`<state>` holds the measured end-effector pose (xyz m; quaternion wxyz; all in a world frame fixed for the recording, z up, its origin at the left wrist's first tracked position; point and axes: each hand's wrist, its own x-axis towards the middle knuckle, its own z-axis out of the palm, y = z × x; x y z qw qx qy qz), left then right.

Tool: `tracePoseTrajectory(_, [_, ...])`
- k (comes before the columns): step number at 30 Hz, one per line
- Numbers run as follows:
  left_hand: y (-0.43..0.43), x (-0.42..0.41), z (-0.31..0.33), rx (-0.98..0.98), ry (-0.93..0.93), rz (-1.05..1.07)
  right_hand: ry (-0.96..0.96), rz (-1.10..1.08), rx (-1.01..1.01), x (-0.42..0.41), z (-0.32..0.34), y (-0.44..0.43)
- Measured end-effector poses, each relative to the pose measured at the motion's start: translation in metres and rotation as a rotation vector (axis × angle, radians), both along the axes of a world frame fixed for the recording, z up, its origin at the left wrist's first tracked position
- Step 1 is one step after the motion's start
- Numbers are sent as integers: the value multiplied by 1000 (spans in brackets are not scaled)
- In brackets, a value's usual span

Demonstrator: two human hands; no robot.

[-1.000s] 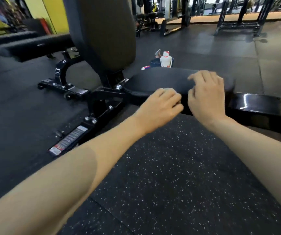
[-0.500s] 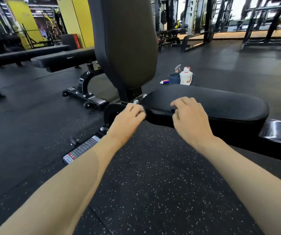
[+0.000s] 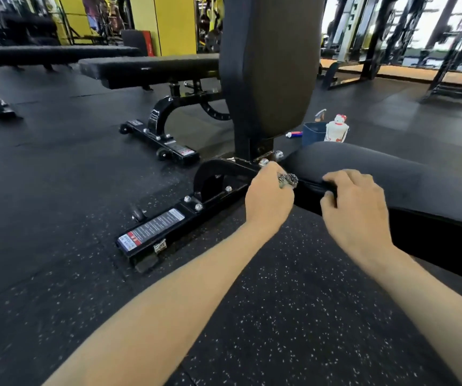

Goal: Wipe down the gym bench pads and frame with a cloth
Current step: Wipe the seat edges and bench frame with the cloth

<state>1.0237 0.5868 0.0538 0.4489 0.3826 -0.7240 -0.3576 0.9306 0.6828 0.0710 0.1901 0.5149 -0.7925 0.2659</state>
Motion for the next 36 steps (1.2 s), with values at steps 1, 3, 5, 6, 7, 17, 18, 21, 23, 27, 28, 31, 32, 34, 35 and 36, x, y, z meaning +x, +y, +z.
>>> tracePoseTrajectory(1, [-4,6,-3,10,0,-81,-2,-16,-5,3,1,-4])
tracePoseTrajectory(3, [-15,14,-5,6,45,-103,30,-27,13,8,8,-16])
tracePoseTrajectory(5, [-29,13,-2,72,166,-15,103,-18,46,11,19,-31])
tracePoseTrajectory(6, [-36,11,1,127,216,20,141,2,64,12,26,-40])
tracePoseTrajectory(7, [-43,10,2,173,255,30,179,22,98,13,34,-47])
tracePoseTrajectory(17, [-104,-22,2,212,277,-185,-66,-98,510,-30,56,-113])
tracePoseTrajectory(18, [-108,-28,1,206,258,-194,-132,-127,507,-34,51,-114])
tracePoseTrajectory(21, [-119,-47,-6,192,242,-273,-222,-133,422,-42,39,-117])
tracePoseTrajectory(23, [-125,-57,-6,195,228,-301,-253,-131,384,-39,34,-117])
tracePoseTrajectory(27, [-142,-79,-2,307,227,-251,-325,-119,361,-38,34,-116])
tracePoseTrajectory(28, [-144,-84,0,317,208,-253,-330,-112,348,-40,35,-116])
tracePoseTrajectory(31, [-144,-97,4,344,142,-282,-327,-104,341,-40,35,-115])
tracePoseTrajectory(32, [-143,-101,5,341,137,-289,-342,-101,337,-41,34,-116])
tracePoseTrajectory(34, [-146,-106,9,315,87,-313,-380,-95,333,-39,33,-116])
tracePoseTrajectory(35, [-150,-110,10,317,79,-320,-389,-97,335,-39,34,-116])
tracePoseTrajectory(36, [-153,-115,11,313,58,-324,-394,-92,329,-40,33,-115])
